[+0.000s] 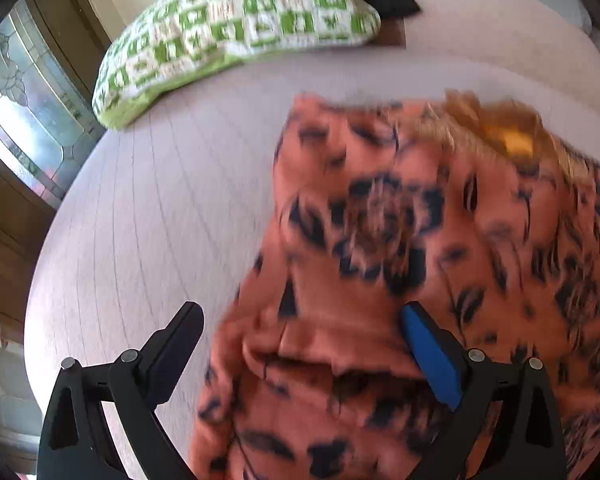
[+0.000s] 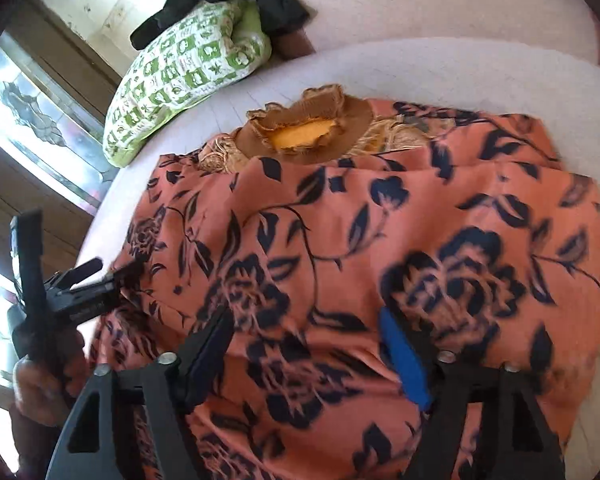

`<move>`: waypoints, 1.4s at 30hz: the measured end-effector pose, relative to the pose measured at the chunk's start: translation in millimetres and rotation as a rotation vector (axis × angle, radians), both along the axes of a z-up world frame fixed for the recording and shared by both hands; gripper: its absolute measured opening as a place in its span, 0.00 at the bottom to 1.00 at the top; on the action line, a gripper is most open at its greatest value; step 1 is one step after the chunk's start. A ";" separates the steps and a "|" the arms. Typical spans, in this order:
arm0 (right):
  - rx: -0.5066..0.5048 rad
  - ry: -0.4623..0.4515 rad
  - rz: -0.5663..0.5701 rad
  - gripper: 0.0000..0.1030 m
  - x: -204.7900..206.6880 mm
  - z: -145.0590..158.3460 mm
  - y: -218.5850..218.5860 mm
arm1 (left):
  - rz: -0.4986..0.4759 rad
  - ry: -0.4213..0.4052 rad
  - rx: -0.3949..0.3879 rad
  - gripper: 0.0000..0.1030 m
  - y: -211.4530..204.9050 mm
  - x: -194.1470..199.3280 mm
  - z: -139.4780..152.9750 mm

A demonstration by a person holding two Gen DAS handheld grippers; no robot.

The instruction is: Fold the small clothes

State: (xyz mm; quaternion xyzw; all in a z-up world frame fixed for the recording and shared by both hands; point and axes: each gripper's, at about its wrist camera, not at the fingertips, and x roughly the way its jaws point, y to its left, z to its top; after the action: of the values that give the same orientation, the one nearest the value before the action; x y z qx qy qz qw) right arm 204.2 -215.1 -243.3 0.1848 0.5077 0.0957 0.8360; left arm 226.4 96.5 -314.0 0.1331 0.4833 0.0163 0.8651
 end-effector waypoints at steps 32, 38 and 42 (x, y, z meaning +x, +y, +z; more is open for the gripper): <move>0.197 -0.120 -0.218 0.75 -195.4 25.1 -91.5 | 0.211 0.282 -0.236 0.72 145.0 -199.7 -15.8; 0.196 -0.061 -0.247 0.75 -235.0 28.2 -102.4 | 0.175 0.312 -0.325 0.21 137.2 -204.9 -17.6; 0.195 0.032 -0.269 0.75 -262.2 22.0 -109.3 | 0.139 0.307 -0.299 0.15 120.9 -201.3 -16.3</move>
State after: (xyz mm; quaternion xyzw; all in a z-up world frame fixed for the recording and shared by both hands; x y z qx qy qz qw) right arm -58.0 -324.4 -221.3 0.3329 0.4798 0.0288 0.8113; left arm 25.1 217.4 -330.3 -0.0292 0.6144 -0.0162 0.7883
